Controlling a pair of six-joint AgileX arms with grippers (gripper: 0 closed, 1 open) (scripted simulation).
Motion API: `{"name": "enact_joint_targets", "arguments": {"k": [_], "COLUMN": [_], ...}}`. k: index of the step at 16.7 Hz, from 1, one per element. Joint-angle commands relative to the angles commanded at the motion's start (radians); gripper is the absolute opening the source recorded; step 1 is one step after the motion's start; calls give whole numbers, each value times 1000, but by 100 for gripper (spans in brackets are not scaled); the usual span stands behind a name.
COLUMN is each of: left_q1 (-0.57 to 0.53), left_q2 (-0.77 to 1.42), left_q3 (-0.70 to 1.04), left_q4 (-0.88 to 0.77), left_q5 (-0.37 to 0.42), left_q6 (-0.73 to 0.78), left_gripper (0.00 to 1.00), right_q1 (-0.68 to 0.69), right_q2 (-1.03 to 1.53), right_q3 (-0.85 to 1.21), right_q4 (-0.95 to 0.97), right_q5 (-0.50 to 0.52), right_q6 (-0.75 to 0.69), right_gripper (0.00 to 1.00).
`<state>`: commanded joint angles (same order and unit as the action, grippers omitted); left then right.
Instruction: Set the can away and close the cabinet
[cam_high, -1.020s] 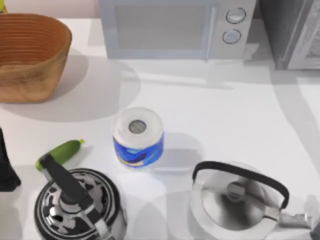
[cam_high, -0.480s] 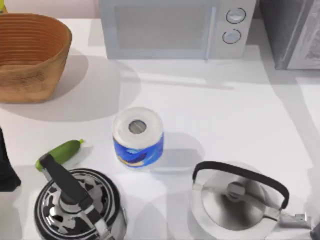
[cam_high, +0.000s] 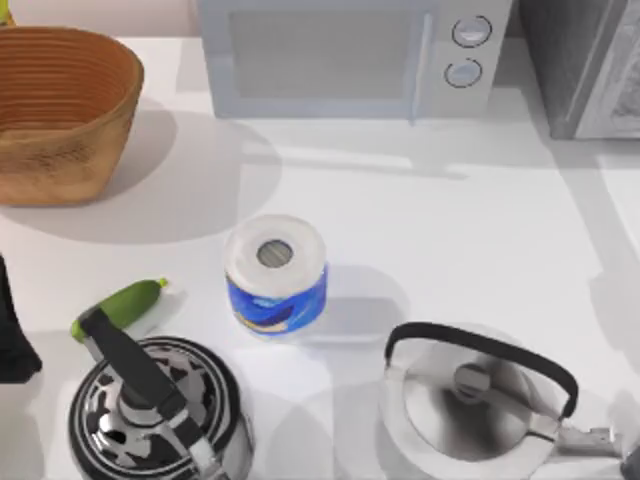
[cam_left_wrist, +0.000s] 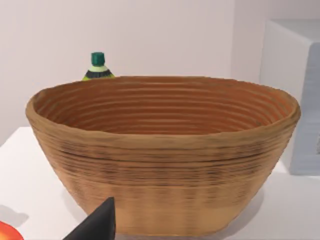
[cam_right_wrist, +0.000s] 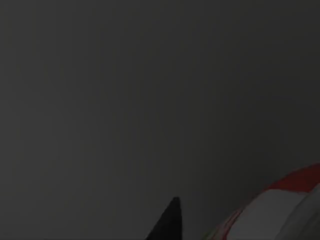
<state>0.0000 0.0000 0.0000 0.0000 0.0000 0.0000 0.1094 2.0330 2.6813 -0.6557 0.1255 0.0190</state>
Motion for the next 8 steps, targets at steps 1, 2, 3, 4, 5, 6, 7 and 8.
{"name": "enact_joint_targets", "arguments": {"k": [1, 2, 3, 4, 5, 6, 7, 8], "left_q1": [0, 0, 0, 0, 0, 0, 0, 0], "left_q2": [0, 0, 0, 0, 0, 0, 0, 0], "left_q3": [0, 0, 0, 0, 0, 0, 0, 0], "left_q4": [0, 0, 0, 0, 0, 0, 0, 0], "left_q5": [0, 0, 0, 0, 0, 0, 0, 0], "left_q6": [0, 0, 0, 0, 0, 0, 0, 0], "left_gripper": [100, 100, 100, 100, 100, 100, 100, 100], "right_q1": [-5, -9, -10, -10, -10, -10, -10, -10], "right_q2": [24, 40, 46, 46, 46, 46, 46, 46], "right_q3": [27, 45, 51, 51, 51, 51, 51, 51], "right_q4": [-8, -13, -15, -15, -15, -15, -15, -15], "right_q5": [-1, -2, -2, -2, -2, -2, -2, -2], "right_q6": [0, 0, 0, 0, 0, 0, 0, 0], "right_gripper": [0, 0, 0, 0, 0, 0, 0, 8]}}
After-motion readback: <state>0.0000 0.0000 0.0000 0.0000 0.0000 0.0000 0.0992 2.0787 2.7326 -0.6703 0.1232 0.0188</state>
